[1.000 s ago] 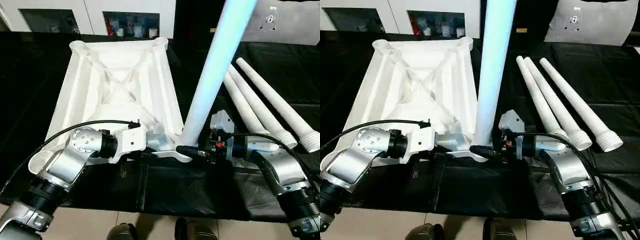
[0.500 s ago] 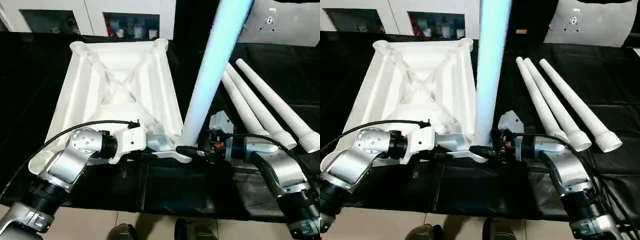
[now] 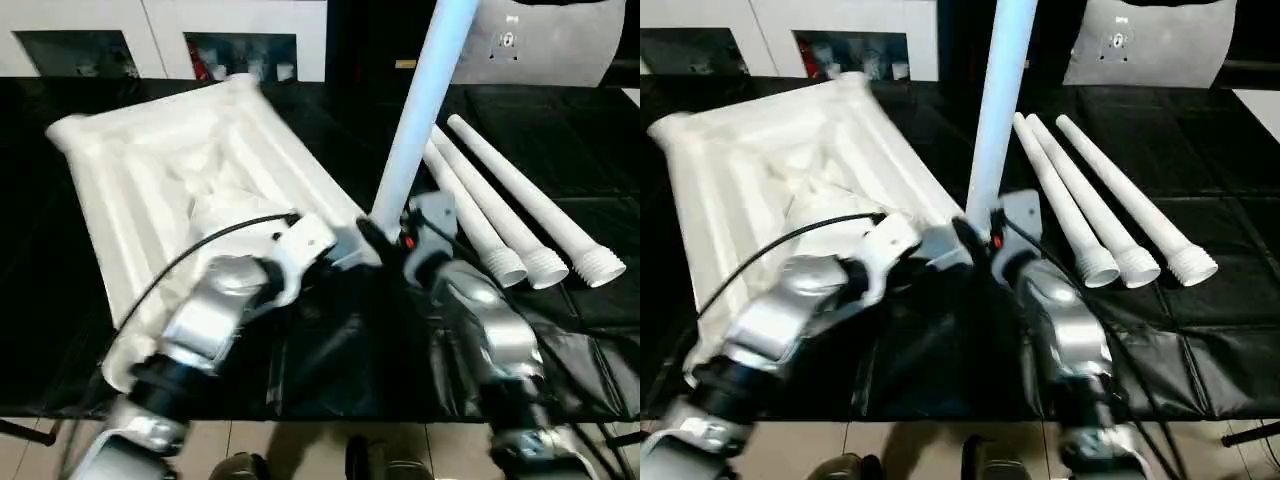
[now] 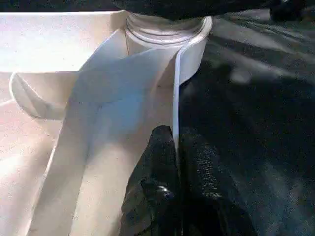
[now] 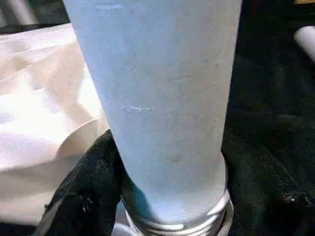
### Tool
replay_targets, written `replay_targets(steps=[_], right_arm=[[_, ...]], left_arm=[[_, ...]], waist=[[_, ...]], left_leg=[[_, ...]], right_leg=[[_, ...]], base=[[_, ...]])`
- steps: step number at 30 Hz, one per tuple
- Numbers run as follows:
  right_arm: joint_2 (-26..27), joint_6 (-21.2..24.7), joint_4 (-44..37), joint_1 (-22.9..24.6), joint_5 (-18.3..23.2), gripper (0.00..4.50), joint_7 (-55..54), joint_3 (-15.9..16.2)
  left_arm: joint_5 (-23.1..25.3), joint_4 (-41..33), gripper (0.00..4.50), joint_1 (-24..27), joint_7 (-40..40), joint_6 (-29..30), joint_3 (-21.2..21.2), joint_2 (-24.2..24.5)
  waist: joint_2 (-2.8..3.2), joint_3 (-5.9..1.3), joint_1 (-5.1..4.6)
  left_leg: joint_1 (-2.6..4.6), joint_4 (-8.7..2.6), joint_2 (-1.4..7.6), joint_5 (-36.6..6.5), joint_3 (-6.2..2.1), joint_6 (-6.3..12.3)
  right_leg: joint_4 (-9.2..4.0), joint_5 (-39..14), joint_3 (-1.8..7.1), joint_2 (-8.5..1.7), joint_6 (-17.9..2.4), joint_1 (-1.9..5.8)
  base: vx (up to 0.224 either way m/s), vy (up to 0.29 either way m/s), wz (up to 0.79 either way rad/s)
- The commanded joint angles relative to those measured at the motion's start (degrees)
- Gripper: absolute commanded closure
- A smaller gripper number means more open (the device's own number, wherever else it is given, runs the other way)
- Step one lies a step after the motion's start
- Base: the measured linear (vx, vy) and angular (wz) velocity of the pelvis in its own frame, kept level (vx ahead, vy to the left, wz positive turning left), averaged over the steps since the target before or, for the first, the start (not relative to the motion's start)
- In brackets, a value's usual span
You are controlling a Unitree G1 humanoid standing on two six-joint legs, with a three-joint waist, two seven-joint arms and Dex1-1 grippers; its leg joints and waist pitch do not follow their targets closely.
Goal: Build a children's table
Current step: Rotate leg to tighten
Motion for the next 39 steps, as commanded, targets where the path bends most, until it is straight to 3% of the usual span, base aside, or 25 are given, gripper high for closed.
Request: replay_targets(steps=[1, 3, 4, 10, 12, 16, 17, 18, 21, 22, 24, 26, 32, 34, 39], right_arm=[[3.36, 2.24, 3.38, 1.2, 0.43, 1.86, 0.78, 4.75], [3.94, 2.26, 4.02, 0.97, 0.54, 1.86, -0.26, 3.07], [4.19, 2.34, 4.25, 0.9, 0.85, 1.3, -0.77, 2.2], [3.8, 1.51, 4.89, 0.27, 1.55, 0.71, -0.07, 0.65], [2.81, 0.63, 4.13, 0.65, 1.84, 0.58, 1.39, 0.59], [1.25, 0.62, 2.41, 1.77, 2.07, 0.26, 3.15, 0.4], [-2.2, -0.24, -1.01, 4.03, 3.05, 0.15, 7.89, 0.28], [-2.2, -0.24, -1.01, 4.03, 3.05, 0.05, 7.89, 0.28], [-5.33, -0.83, -3.95, 5.85, 4.08, 0.05, 12.11, 0.23], [-8.73, -2.62, -6.83, 7.52, 5.54, 0.05, 17.2, -0.16], [-11.02, -3.7, -8.05, 8.23, 5.94, 0.05, 20.21, -0.19], [-16.69, -5.18, -10.29, 9.21, 6.87, 0.05, 27.92, 0.22], [-21.81, -5.39, -10.54, 8.49, 7.72, 0.05, 35.68, 1.36], [-24.93, -5.38, -9.93, 7.6, 7.54, 0.05, 40.95, 3.44], [-26.76, -7.51, -8.09, 6.26, 5.62, 0.05, 44.26, 6.02]], left_arm=[[-0.86, -2.5, 4.5, -3.43, 3.39, -2.78, 0.54, -2.85], [0.08, -3.52, 4.5, -2.83, 2.89, -2.0, -0.36, -2.07], [0.36, -3.97, 4.5, -2.59, 2.78, -1.42, -0.76, -1.71], [0.83, -4.65, 4.5, -1.96, 2.15, -0.44, -0.89, -0.48], [0.99, -3.79, 4.5, -2.06, 1.5, -1.62, -0.99, 0.63], [1.85, -2.25, 4.5, -2.24, 1.1, -3.57, -0.99, 2.12], [1.91, -0.09, 4.5, -2.47, -1.33, -6.96, -1.2, 4.29], [1.91, -0.09, 4.5, -2.47, -1.33, -6.96, -1.2, 4.29], [1.38, 1.14, 4.5, -2.4, -4.21, -9.52, -1.53, 6.23], [0.8, 2.08, 4.5, -2.04, -8.06, -13.66, -2.37, 8.6], [0.34, 2.42, 4.5, -1.69, -10.14, -15.22, -2.74, 9.81], [-1.14, 2.9, 4.5, -0.81, -15.66, -19.0, -4.06, 12.75], [-1.43, 4.56, 4.5, -0.44, -21.97, -24.58, -5.95, 16.07], [-2.17, 4.95, 4.5, -0.34, -25.5, -27.25, -6.64, 17.37], [-3.16, 4.83, 4.5, -0.41, -29.21, -28.79, -7.39, 18.48]], waist=[[-0.21, -4.51, 0.24], [-0.2, -4.51, 0.24], [-0.17, -4.59, 0.26], [-0.03, -4.63, 0.01], [0.2, -5.0, 0.02], [0.26, -4.96, 0.2], [0.78, -5.11, 0.27], [0.56, -5.0, 0.41], [0.46, -5.09, 0.54], [0.55, -5.15, 0.59], [0.46, -5.21, 0.8], [0.57, -5.23, 1.12], [0.51, -5.32, 1.82], [0.45, -5.39, 2.27], [0.07, -5.32, 2.74]], left_leg=[[-0.46, -3.58, 2.98, -3.7, -1.3, 5.47], [-0.52, -3.57, 2.94, -3.23, -1.22, 6.2], [-0.55, -3.56, 2.91, -3.01, -1.22, 6.65], [-0.65, -3.58, 3.1, -3.36, -1.32, 6.64], [-0.8, -3.42, 3.21, -1.61, -1.4, 7.07], [-0.81, -3.36, 3.32, -1.43, -1.29, 8.11], [-0.88, -3.3, 3.31, -0.99, -1.43, 8.14], [-0.78, -3.3, 3.19, -1.29, -1.33, 8.49], [-0.96, -3.26, 3.06, -2.1, -1.33, 8.66], [-0.92, -3.21, 3.11, -2.3, -1.33, 8.41], [-0.9, -3.18, 3.16, -2.49, -1.33, 8.77], [-0.65, -3.17, 3.34, -2.15, -1.31, 9.07], [-0.45, -3.16, 3.63, -1.76, -1.23, 9.51], [-0.35, -3.14, 3.77, -1.3, -1.22, 9.4], [-0.36, -3.17, 3.77, -1.53, -1.13, 9.0]], right_leg=[[-4.08, -17.24, 3.38, -5.58, -10.27, 3.5], [-3.95, -15.3, 3.4, -5.55, -10.87, 3.57], [-3.93, -14.96, 3.37, -5.6, -10.9, 3.7], [-3.96, -15.95, 3.25, -5.6, -10.83, 3.66], [-3.43, -12.54, 3.25, -5.54, -11.51, 3.75], [-3.44, -10.63, 3.3, -5.57, -12.42, 3.67], [-3.26, -10.05, 3.19, -5.64, -12.79, 3.85], [-3.73, -10.53, 3.12, -5.41, -12.19, 3.72], [-3.82, -11.59, 3.16, -5.59, -11.98, 4.01], [-3.84, -12.12, 3.1, -5.5, -11.95, 3.96], [-3.79, -12.22, 3.18, -5.54, -11.32, 4.05], [-3.56, -11.46, 3.1, -5.41, -11.65, 3.85], [-3.45, -11.43, 3.18, -5.55, -12.82, 3.63], [-3.21, -10.62, 3.21, -5.53, -13.1, 3.66], [-3.17, -11.44, 3.26, -5.72, -13.14, 3.6]], base=[[0.0, 0.0, 0.0], [0.0, 0.0, 0.0], [0.0, 0.0, 0.0], [0.0, 0.0, 0.0], [0.0, 0.0, 0.0], [0.0, 0.0, 0.0], [0.0, 0.0, 0.0], [0.0, 0.0, 0.0], [0.0, 0.0, 0.0], [0.0, 0.0, 0.0], [0.0, 0.0, 0.0], [0.0, 0.0, 0.0], [0.0, 0.0, 0.0], [0.0, 0.0, 0.0], [0.0, 0.0, 0.0]])
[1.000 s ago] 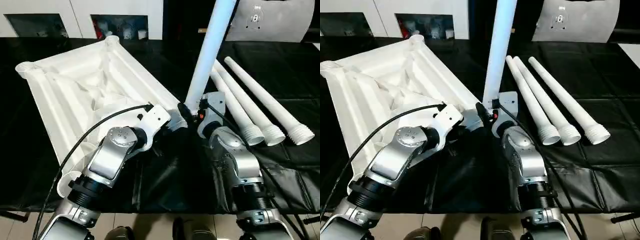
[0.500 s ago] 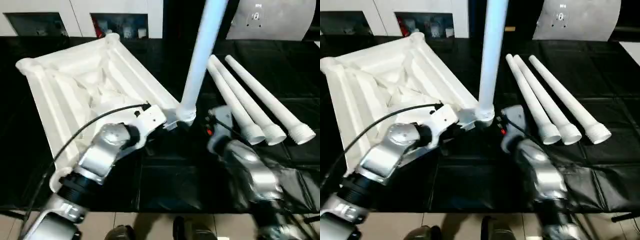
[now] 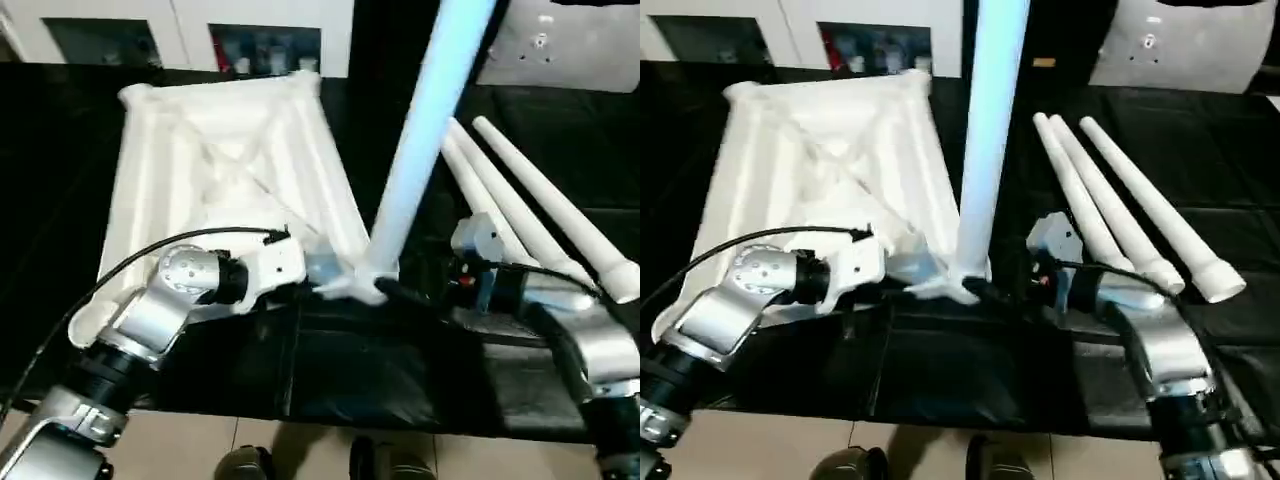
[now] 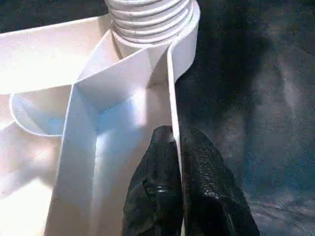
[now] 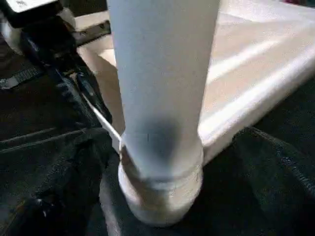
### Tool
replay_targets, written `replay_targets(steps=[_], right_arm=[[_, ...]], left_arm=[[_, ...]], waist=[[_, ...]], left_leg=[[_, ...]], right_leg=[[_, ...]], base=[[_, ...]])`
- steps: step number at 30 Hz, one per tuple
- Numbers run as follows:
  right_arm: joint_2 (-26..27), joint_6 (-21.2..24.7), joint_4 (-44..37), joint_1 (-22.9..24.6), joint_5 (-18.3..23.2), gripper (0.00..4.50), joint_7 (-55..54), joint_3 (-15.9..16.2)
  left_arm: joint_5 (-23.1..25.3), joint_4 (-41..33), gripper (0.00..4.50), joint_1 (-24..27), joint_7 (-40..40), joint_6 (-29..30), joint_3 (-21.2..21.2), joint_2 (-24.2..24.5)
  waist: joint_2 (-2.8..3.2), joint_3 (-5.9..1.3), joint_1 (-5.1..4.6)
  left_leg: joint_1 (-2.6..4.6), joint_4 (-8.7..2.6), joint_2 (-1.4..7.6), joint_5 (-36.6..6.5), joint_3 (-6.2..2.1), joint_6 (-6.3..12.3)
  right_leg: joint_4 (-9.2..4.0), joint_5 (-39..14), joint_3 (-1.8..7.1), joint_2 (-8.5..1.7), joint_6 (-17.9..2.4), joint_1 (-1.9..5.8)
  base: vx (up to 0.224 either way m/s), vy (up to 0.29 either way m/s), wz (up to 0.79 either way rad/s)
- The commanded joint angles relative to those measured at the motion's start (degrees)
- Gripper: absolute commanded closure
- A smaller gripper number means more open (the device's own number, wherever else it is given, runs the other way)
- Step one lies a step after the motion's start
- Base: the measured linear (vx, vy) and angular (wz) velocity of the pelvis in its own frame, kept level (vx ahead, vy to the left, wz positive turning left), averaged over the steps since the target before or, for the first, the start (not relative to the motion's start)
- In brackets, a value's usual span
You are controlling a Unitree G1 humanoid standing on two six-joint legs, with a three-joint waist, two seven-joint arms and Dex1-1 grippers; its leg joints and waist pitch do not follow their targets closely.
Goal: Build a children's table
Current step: Rotate leg to tighten
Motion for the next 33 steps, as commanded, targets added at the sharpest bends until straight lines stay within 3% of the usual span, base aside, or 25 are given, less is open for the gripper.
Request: replay_targets(steps=[1, 5, 11, 22, 28, 31, 33], right_arm=[[-0.94, -1.18, 1.45, -0.72, -1.51, 0.05, 2.19, 1.57], [-0.94, -3.13, 4.25, -2.34, -2.48, 0.05, 4.62, 3.17], [-0.94, -3.44, 6.01, -3.63, -1.49, 0.66, 7.47, 4.21], [-0.85, -4.12, 8.49, -4.71, -1.39, 1.68, 9.91, 4.48], [0.27, -1.99, 7.59, -3.57, 0.05, 1.83, 10.84, 5.09], [3.79, 2.36, 4.01, -1.05, 1.34, 1.84, 6.58, 5.58], [7.17, 3.72, 3.2, -0.29, -0.34, 1.84, 0.5, 6.03]], left_arm=[[0.02, -0.49, 4.5, 0.08, -3.84, -2.52, -2.4, 0.44], [-0.5, -1.01, 4.5, 0.09, -6.11, -4.14, -3.15, 0.93], [-0.28, -0.12, 4.5, -0.36, -6.95, -5.24, -3.34, 0.91], [-0.12, 0.94, 4.5, -0.67, -7.36, -6.43, -3.28, 1.33], [-0.62, 0.89, 4.5, -0.2, -7.24, -6.09, -3.05, 1.24], [-1.86, -1.22, 4.5, 0.5, -3.77, -0.66, -1.44, -0.54], [-2.57, -2.39, 4.5, 0.66, -0.79, 2.66, -0.31, -2.43]], waist=[[-0.02, -5.34, -0.12], [-0.16, -5.42, -0.08], [-0.45, -5.49, -0.14], [-0.43, -5.56, -0.1], [-0.49, -5.76, -0.04], [-0.38, -5.76, -0.03], [-0.22, -5.57, -0.11]], left_leg=[[0.35, -3.22, 3.66, -1.36, -0.97, 8.55], [0.25, -3.12, 3.65, -1.03, -0.93, 8.59], [0.16, -3.08, 3.64, -0.68, -0.95, 8.91], [0.16, -2.97, 3.57, -0.83, -0.9, 8.42], [0.08, -2.87, 3.54, -0.09, -0.88, 8.69], [0.12, -2.94, 3.63, -0.35, -0.88, 8.21], [0.22, -3.1, 3.66, -1.25, -0.99, 7.02]], right_leg=[[-3.2, -11.82, 3.51, -5.77, -12.75, 4.14], [-3.02, -11.18, 3.5, -5.84, -12.98, 4.21], [-2.96, -11.43, 3.42, -5.69, -12.66, 4.31], [-3.08, -13.5, 3.41, -5.65, -11.69, 4.22], [-2.95, -12.71, 3.35, -5.64, -11.86, 4.31], [-3.05, -13.42, 3.37, -5.68, -11.69, 4.34], [-3.31, -15.13, 3.23, -5.66, -11.7, 4.04]], base=[[0.0, 0.0, 0.0], [0.0, 0.0, 0.0], [0.0, 0.0, 0.0], [0.0, 0.0, 0.0], [0.0, 0.0, 0.0], [0.0, 0.0, 0.0], [0.0, 0.0, 0.0]])
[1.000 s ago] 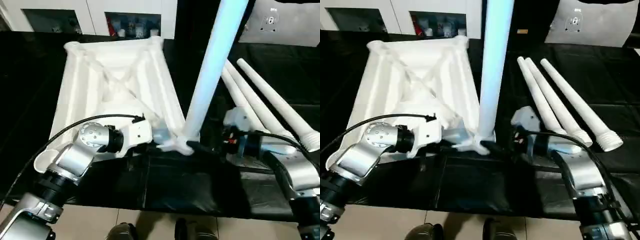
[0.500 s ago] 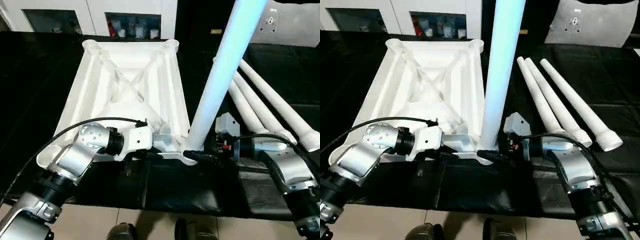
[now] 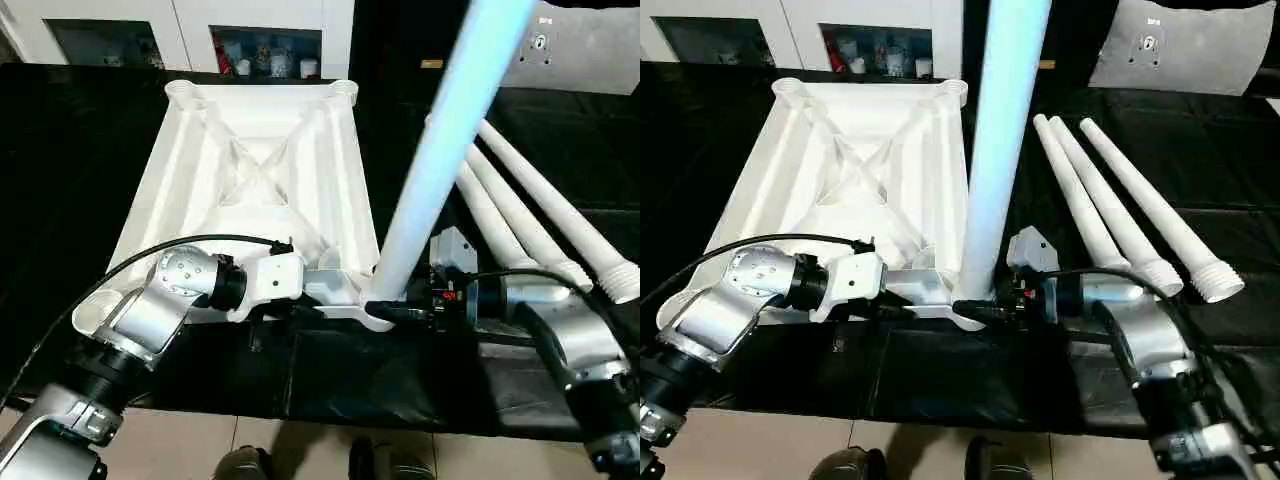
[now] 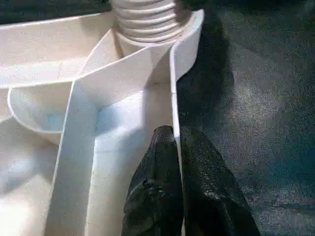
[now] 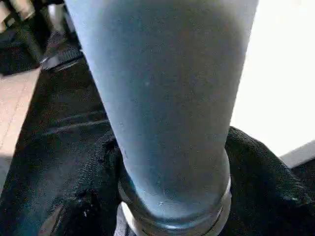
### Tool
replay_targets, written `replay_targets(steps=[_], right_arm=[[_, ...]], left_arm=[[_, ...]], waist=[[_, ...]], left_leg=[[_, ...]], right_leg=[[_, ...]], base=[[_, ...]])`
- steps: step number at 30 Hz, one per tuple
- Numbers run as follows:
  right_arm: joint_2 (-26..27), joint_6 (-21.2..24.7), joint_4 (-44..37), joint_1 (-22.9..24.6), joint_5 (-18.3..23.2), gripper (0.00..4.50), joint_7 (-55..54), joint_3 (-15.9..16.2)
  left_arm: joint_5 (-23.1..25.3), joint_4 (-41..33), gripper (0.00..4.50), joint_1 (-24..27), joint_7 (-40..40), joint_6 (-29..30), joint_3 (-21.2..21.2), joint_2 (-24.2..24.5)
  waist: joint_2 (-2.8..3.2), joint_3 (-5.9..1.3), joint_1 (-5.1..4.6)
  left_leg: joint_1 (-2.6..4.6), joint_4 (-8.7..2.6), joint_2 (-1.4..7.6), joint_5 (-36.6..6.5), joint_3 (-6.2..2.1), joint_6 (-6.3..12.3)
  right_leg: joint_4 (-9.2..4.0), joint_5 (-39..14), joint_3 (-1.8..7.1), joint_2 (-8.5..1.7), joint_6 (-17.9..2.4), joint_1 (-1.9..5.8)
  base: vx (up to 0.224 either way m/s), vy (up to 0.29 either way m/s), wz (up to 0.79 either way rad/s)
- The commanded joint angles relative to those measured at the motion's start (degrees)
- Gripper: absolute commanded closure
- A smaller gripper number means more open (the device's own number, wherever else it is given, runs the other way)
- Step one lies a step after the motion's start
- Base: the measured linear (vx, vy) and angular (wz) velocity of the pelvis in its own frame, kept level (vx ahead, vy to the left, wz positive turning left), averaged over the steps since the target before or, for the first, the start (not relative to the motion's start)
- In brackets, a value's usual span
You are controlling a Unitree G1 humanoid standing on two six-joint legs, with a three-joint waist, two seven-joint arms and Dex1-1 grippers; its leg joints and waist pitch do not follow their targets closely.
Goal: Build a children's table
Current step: Rotate leg to tighten
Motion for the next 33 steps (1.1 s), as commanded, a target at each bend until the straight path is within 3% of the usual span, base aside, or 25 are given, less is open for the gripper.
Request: replay_targets(steps=[1, 2, 3, 4, 5, 7, 10, 13, 15, 18, 21, 22, 24, 30, 32, 33], right_arm=[[4.45, 2.68, -1.51, 0.72, -0.75, 1.84, -6.09, 2.53], [6.91, 3.35, -1.1, 0.64, -1.69, 1.85, -10.18, 2.35], [6.91, 3.35, -1.1, 0.64, -1.69, 1.85, -10.18, 2.35], [13.24, 4.54, 0.18, -0.03, -2.78, 1.85, -19.38, 1.35], [13.58, 4.53, 0.25, -0.08, -2.85, 1.85, -19.82, 1.32], [18.31, 4.7, 1.41, -1.05, -3.81, 1.85, -26.26, 0.6], [26.32, 7.53, 4.36, -3.7, -5.27, 1.85, -38.77, -1.68], [28.88, 8.1, 6.27, -4.99, -5.87, 1.85, -42.7, -2.62], [29.3, 7.24, 6.93, -5.09, -6.55, 1.85, -42.94, -2.91], [28.92, 6.65, 7.42, -4.94, -6.66, 1.12, -43.07, -4.11], [28.54, 6.53, 7.05, -4.6, -6.88, 1.03, -42.82, -4.72], [27.28, 5.54, 6.58, -4.21, -7.14, 0.87, -42.42, -4.97], [26.41, 4.91, 6.22, -3.96, -7.16, 0.65, -41.9, -5.1], [18.18, 2.82, 1.06, -0.66, -5.72, 0.16, -33.0, -6.44], [14.83, 1.99, 0.2, 0.27, -5.45, 0.03, -29.53, -6.85], [12.53, 1.2, -0.18, 0.86, -4.98, 0.03, -26.69, -7.27]], left_arm=[[-0.81, -2.86, 4.5, 0.09, 3.71, 3.46, -0.06, -2.87], [-0.88, -3.78, 4.5, 0.02, 5.61, 5.91, 0.43, -3.95], [-0.88, -3.78, 4.5, 0.02, 5.61, 5.91, 0.43, -3.95], [0.69, -5.21, 4.5, -0.23, 11.84, 10.13, 1.15, -7.43], [0.78, -5.28, 4.5, -0.24, 12.19, 10.36, 1.18, -7.65], [2.06, -6.25, 4.5, -0.44, 17.14, 13.67, 1.71, -10.82], [3.79, -7.68, 4.5, -1.41, 27.59, 20.25, 3.93, -18.52], [4.31, -7.87, 4.5, -2.34, 31.77, 22.66, 4.66, -21.83], [5.0, -7.78, 4.5, -2.86, 32.63, 22.98, 4.49, -22.68], [5.85, -7.71, 4.5, -3.05, 31.98, 23.07, 3.96, -21.97], [6.9, -8.34, 4.5, -2.55, 31.51, 23.74, 3.75, -20.96], [7.08, -8.22, 4.5, -2.28, 30.97, 23.62, 4.01, -19.69], [7.02, -8.06, 4.5, -2.17, 30.46, 23.31, 4.1, -18.93], [6.05, -6.7, 4.5, -0.9, 23.96, 19.12, 3.91, -13.67], [5.63, -6.2, 4.5, -0.58, 21.38, 17.46, 3.7, -11.67], [5.22, -5.89, 4.5, -0.4, 19.66, 16.49, 3.5, -10.23]], waist=[[-0.09, -5.17, -0.22], [-0.24, -4.99, -0.53], [-0.12, -4.85, -0.67], [-0.22, -4.67, -1.04], [-0.18, -4.31, -1.63], [-0.1, -4.6, -2.05], [0.21, -4.68, -2.73], [0.19, -4.94, -2.82], [0.01, -5.14, -2.7], [0.23, -5.42, -2.56], [0.35, -5.53, -2.5], [0.65, -5.56, -2.44], [0.55, -5.56, -2.51], [0.71, -5.64, -2.33], [1.01, -5.72, -2.2], [0.85, -5.88, -2.01]], left_leg=[[0.09, -3.43, 3.46, -2.32, -0.92, 6.47], [-0.03, -3.55, 3.21, -4.38, -1.04, 4.96], [0.13, -3.64, 3.13, -5.29, -1.1, 4.28], [0.46, -3.56, 2.83, -7.33, -1.05, 3.37], [0.58, -3.62, 2.74, -8.44, -1.12, 2.46], [0.66, -3.51, 2.45, -8.88, -1.3, 1.72], [0.93, -3.56, 2.81, -9.14, -1.39, 1.99], [0.94, -3.56, 2.72, -9.47, -1.32, 3.19], [0.61, -3.56, 2.78, -7.9, -1.18, 4.22], [0.13, -3.53, 2.88, -5.39, -1.22, 6.07], [-0.02, -3.43, 2.92, -4.42, -1.24, 6.54], [0.06, -3.42, 2.99, -4.31, -1.26, 6.54], [-0.11, -3.45, 3.01, -4.41, -1.3, 6.49], [-0.12, -3.41, 3.19, -4.56, -1.35, 7.28], [-0.05, -3.31, 3.2, -4.48, -1.33, 7.2], [-0.18, -3.22, 3.14, -4.02, -1.4, 7.32]], right_leg=[[-3.82, -16.71, 3.21, -5.58, -11.27, 4.01], [-4.13, -21.08, 3.04, -5.73, -9.9, 4.3], [-4.47, -23.38, 3.0, -5.75, -9.21, 4.17], [-5.15, -27.8, 2.95, -5.72, -7.57, 3.98], [-5.76, -31.47, 2.78, -5.73, -6.5, 3.59], [-6.11, -34.36, 2.53, -5.8, -4.35, 3.88], [-6.2, -30.97, 2.3, -5.56, -5.55, 3.55], [-5.8, -27.24, 2.24, -5.56, -6.65, 3.67], [-5.36, -23.47, 2.37, -5.64, -7.34, 3.88], [-4.62, -18.07, 2.34, -5.81, -9.07, 4.22], [-4.44, -16.79, 2.27, -6.01, -9.74, 4.37], [-4.47, -16.51, 2.24, -6.02, -9.96, 4.35], [-4.38, -16.17, 2.17, -6.0, -10.11, 4.51], [-4.26, -14.79, 2.19, -5.99, -10.26, 4.65], [-4.23, -14.71, 2.17, -6.01, -10.68, 4.59], [-4.17, -14.21, 2.1, -5.97, -10.71, 4.74]], base=[[0.0, 0.0, 0.0], [0.0, 0.0, 0.0], [0.0, 0.0, 0.0], [0.0, 0.0, 0.0], [0.0, 0.0, 0.0], [0.0, 0.0, 0.0], [0.0, 0.0, 0.0], [0.0, 0.0, 0.0], [0.0, 0.0, 0.0], [0.0, 0.0, 0.0], [0.0, 0.0, 0.0], [0.0, 0.0, 0.0], [0.0, 0.0, 0.0], [0.0, 0.0, 0.0], [0.0, 0.0, 0.0], [0.0, 0.0, 0.0]])
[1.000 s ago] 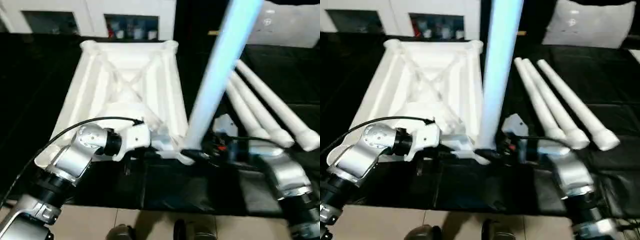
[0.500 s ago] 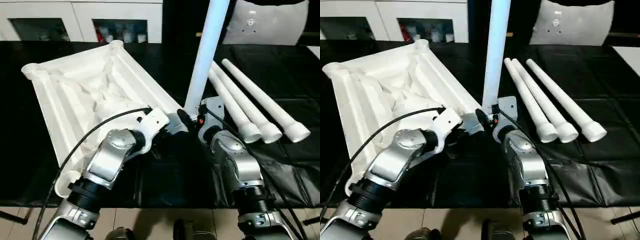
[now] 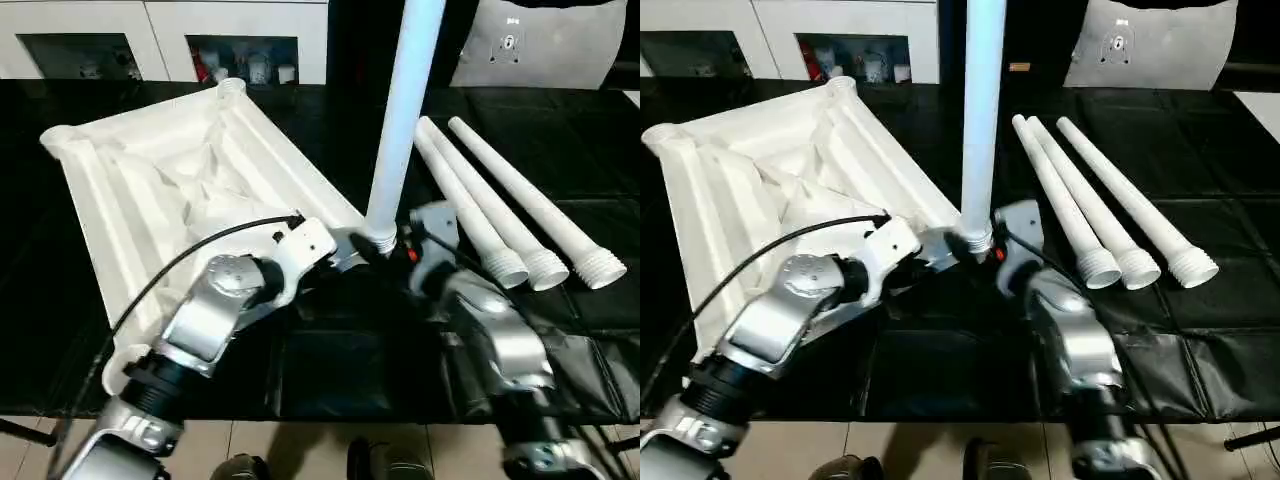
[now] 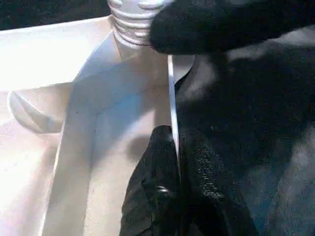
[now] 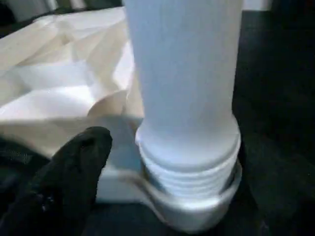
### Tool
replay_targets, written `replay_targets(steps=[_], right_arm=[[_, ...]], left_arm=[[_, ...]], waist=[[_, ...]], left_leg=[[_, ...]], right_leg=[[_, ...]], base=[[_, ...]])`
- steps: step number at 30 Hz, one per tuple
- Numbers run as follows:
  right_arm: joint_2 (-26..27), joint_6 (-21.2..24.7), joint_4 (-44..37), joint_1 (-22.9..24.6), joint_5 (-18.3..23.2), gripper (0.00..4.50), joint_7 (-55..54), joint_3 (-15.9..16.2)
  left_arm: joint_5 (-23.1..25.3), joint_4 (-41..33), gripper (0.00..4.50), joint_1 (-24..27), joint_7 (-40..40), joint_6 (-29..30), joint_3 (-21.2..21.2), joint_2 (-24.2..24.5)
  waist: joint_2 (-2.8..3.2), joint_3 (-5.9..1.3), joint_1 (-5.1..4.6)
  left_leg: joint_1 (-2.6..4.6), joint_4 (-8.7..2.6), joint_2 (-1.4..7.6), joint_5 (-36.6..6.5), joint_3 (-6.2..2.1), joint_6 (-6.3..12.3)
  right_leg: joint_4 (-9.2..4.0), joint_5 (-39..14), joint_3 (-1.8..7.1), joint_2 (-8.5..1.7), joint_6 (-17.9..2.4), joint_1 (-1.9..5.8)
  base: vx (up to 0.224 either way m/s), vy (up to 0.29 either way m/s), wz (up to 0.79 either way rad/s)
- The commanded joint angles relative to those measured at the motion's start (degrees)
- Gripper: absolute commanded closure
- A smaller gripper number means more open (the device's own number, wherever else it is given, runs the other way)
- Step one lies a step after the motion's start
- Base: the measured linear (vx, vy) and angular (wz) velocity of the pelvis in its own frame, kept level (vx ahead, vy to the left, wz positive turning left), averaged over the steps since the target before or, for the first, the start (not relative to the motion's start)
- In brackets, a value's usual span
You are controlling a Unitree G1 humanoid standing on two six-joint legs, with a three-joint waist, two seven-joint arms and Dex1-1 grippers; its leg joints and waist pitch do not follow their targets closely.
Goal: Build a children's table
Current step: Rotate leg to tighten
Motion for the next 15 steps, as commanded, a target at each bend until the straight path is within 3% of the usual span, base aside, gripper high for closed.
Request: replay_targets(steps=[1, 9, 15], right_arm=[[-3.27, -0.83, -2.18, 1.19, 1.65, 0.03, 6.02, -0.28], [-13.23, -1.57, -4.0, 2.13, 6.17, 0.03, 21.46, -0.48], [-16.99, -3.83, -2.84, 0.76, 4.97, 0.03, 28.34, 2.75]], left_arm=[[-1.03, -0.98, 4.5, -0.74, -3.82, -4.73, -0.28, 2.4], [-2.61, 0.21, 4.5, 0.36, -16.2, -14.88, -3.55, 9.57], [-3.07, 2.76, 4.5, -0.46, -21.01, -19.04, -4.74, 11.92]], waist=[[0.36, -5.51, 0.55], [0.59, -5.49, 1.9], [0.48, -5.47, 2.71]], left_leg=[[-0.13, -3.21, 3.11, -4.03, -1.22, 7.48], [0.28, -3.18, 3.48, -3.45, -1.19, 9.08], [0.35, -3.3, 3.48, -4.8, -1.0, 7.65]], right_leg=[[-3.88, -14.06, 3.52, -5.18, -10.68, 4.53], [-3.54, -11.92, 3.48, -5.04, -11.74, 3.98], [-3.74, -15.43, 3.56, -5.19, -10.92, 4.0]], base=[[0.0, 0.0, 0.0], [0.0, 0.0, 0.0], [0.0, 0.0, 0.0]])
